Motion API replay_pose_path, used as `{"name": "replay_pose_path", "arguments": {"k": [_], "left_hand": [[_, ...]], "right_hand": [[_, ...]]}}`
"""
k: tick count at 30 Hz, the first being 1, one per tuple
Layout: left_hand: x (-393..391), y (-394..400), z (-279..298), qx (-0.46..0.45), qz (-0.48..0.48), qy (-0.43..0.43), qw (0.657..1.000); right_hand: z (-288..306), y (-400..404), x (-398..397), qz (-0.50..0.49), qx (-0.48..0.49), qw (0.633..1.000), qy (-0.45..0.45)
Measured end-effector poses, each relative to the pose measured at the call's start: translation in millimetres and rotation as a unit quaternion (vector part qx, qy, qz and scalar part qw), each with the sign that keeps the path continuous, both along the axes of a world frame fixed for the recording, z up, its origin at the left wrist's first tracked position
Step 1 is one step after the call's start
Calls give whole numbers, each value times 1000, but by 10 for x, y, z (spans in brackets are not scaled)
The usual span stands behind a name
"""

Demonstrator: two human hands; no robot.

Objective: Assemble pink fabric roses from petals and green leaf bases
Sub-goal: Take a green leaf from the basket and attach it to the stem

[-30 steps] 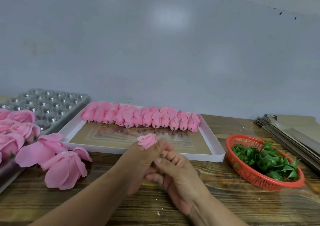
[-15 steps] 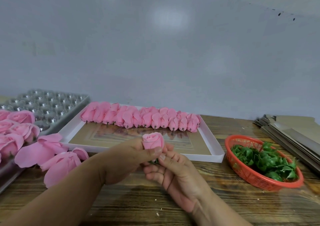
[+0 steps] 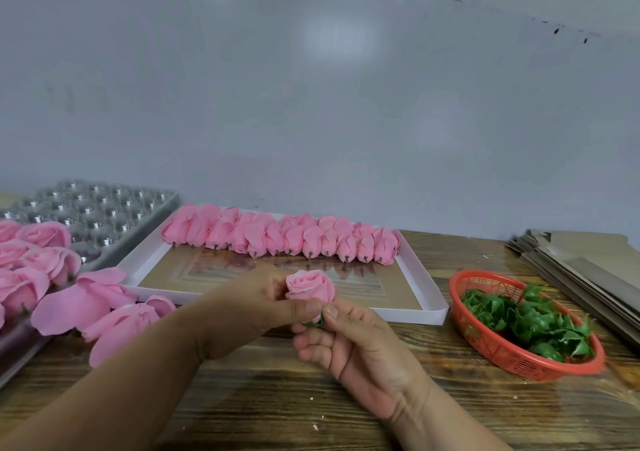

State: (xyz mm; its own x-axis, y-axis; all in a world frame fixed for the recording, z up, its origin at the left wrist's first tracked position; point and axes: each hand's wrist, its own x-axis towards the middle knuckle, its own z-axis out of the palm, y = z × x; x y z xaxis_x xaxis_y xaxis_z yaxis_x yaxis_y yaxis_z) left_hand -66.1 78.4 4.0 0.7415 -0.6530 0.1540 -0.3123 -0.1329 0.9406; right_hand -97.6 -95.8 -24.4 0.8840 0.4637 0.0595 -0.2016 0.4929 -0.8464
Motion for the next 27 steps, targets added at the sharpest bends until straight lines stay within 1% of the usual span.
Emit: {"name": "replay_pose_path", "arguments": {"k": [3,5,8,10,13,15,18,21,24,27], "left_hand": [[4,-37,-6,-13,41,-19,999],[10,-40,-12,-28,81,-14,996],[12,-22,4,-18,118,-18,993],[7,-26,6,2,141,-19,990],[3,-52,9,20,177,-23,984],[-10,-63,30,16,202,-29,979],[-33,-72,64,12,242,-57,969],[-73,18,175,62,276,-80,956],[-39,185,261,90,292,-76,949],[-67,394,315,83,290,-62,951]], "right_hand": [[6,-13,21,-32,-39,999,6],[-2,-21,35,-69,-67,995,19],[-39,-18,43,-94,-124,987,30],[-76,13,28,-93,-177,980,2],[-166,75,-6,-123,-249,957,-82],[-204,112,-27,-130,-281,943,-125],[-212,110,-18,-137,-269,945,-125],[-195,108,-18,-141,-259,948,-118],[-178,112,-33,-137,-265,947,-117],[-155,89,-63,-127,-281,943,-127]]}}
